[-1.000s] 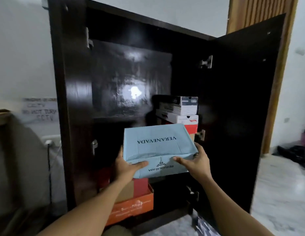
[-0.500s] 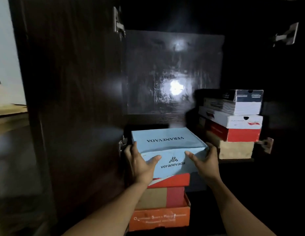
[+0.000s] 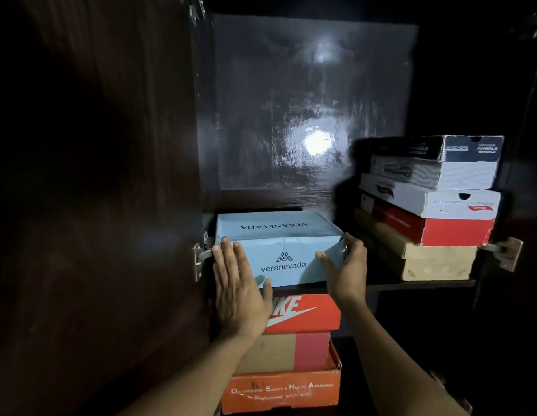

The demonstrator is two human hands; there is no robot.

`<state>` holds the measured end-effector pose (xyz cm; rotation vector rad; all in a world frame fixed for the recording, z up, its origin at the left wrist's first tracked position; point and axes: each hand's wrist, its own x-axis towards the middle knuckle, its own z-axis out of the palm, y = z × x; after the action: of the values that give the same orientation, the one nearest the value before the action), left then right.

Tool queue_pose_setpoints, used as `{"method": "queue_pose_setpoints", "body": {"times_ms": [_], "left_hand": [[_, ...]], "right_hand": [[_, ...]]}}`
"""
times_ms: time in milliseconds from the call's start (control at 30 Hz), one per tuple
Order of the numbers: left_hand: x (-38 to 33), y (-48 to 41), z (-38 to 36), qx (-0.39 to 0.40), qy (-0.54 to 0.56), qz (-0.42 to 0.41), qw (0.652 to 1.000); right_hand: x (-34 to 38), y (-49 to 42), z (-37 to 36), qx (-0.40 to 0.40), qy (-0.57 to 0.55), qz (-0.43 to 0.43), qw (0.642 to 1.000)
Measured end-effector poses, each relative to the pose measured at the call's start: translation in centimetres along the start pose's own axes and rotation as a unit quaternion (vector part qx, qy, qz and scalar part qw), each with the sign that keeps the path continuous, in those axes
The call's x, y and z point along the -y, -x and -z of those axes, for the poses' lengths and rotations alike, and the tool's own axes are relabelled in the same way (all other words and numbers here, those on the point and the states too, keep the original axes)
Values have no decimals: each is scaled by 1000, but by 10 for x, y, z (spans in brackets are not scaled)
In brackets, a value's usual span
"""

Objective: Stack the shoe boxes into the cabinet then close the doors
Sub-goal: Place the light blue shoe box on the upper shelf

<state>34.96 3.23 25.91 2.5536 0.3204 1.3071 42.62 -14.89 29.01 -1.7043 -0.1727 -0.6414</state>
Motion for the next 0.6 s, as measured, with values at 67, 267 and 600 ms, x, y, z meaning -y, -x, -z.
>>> {"method": "queue_pose_setpoints", "body": {"times_ms": [67, 267, 600], "left_hand": [[3, -4, -2, 6, -1, 1, 1000], [-2, -28, 0, 38, 2, 37, 999], [-2, -56, -10, 141, -10, 79, 987]], "right_hand": [[-1, -3, -2, -11, 60, 17, 998], [-2, -10, -12, 6, 54, 25, 998], [-9, -26, -23, 75, 96, 42, 992]]}}
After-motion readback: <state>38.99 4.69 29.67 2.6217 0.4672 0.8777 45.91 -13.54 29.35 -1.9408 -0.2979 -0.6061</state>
